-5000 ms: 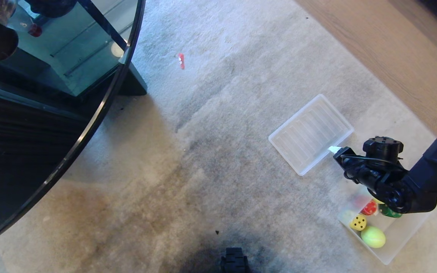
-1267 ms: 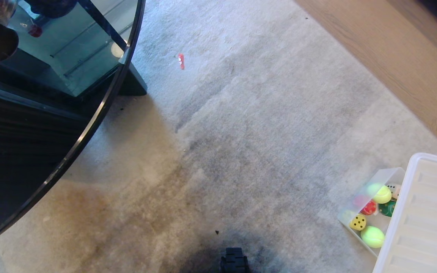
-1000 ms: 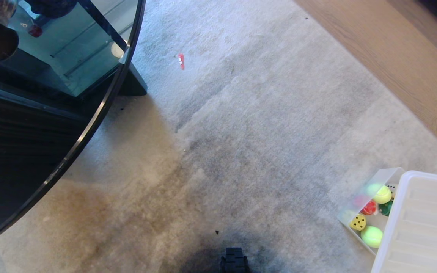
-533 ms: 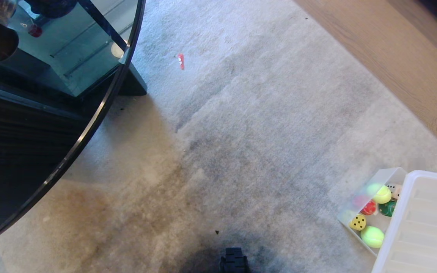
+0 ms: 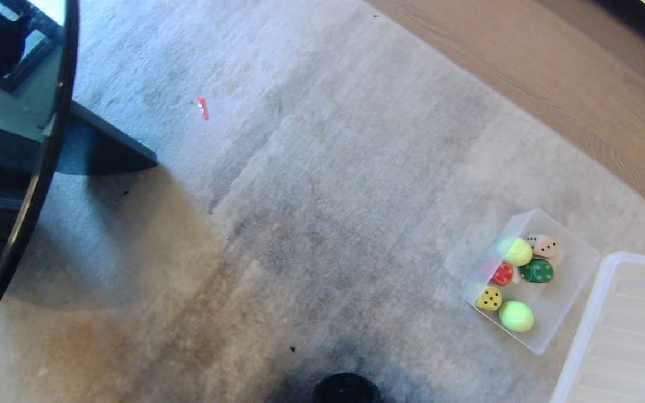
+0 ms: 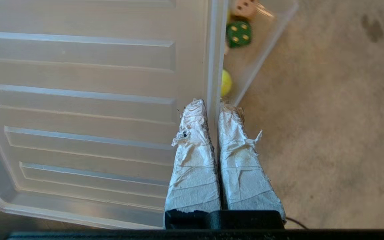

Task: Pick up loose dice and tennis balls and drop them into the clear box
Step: Close the lid

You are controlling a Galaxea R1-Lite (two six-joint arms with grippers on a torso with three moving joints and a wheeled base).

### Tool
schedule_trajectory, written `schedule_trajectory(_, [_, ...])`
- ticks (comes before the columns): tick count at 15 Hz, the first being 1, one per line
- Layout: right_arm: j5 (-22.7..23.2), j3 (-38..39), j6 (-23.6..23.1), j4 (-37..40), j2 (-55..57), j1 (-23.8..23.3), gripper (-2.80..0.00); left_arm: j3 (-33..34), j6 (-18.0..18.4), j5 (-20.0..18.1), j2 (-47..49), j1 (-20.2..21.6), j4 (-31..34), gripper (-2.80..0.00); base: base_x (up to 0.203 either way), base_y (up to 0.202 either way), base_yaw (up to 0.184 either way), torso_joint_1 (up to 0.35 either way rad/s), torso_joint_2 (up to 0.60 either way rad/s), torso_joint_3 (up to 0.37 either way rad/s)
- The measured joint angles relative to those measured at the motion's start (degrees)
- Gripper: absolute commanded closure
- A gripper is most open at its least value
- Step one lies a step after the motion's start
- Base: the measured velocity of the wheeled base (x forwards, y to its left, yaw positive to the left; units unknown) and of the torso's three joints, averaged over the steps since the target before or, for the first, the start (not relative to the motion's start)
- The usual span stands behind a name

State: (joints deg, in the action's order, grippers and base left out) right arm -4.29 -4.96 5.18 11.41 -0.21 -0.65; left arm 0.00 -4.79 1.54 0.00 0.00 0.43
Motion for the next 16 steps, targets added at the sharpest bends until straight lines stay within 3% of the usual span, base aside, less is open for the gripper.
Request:
schedule_trajectory(8, [0.0,0.0,0.0,0.0,0.0,0.0,0.00,0.0,-0.4,0.1,0.0,0.0,-0.1,0.00,0.002,0.008,-0.145,0.002,0.00,0.002])
schedule_trajectory(13, [0.0,0.0,0.0,0.0,0.0,0.0,0.00,0.0,-0.4,0.3,0.0,0.0,0.0,0.00,-0.011,0.000,0.001,0.000,0.00,0.000])
schedule_trajectory(16, [0.0,0.0,0.0,0.0,0.0,0.0,0.00,0.0,-0.7,0.6,0.0,0.0,0.1,0.00,-0.169,0.001,0.003,0.002,0.00,0.004])
